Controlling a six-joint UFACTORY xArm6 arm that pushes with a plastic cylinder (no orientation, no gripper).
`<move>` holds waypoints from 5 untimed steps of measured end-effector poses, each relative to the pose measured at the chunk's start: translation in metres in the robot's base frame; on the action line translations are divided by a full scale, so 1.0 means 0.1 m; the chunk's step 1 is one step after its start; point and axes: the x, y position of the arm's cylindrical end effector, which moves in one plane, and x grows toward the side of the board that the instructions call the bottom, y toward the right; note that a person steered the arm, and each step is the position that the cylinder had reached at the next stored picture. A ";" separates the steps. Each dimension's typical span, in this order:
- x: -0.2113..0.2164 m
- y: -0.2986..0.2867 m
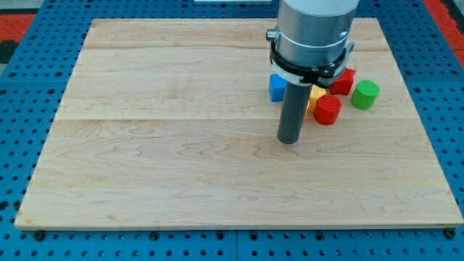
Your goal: Slide the red star towards the top right
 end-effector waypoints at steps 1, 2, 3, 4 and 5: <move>-0.05 -0.09; -0.11 -0.09; -0.13 -0.15; -0.13 -0.34; -0.15 -0.46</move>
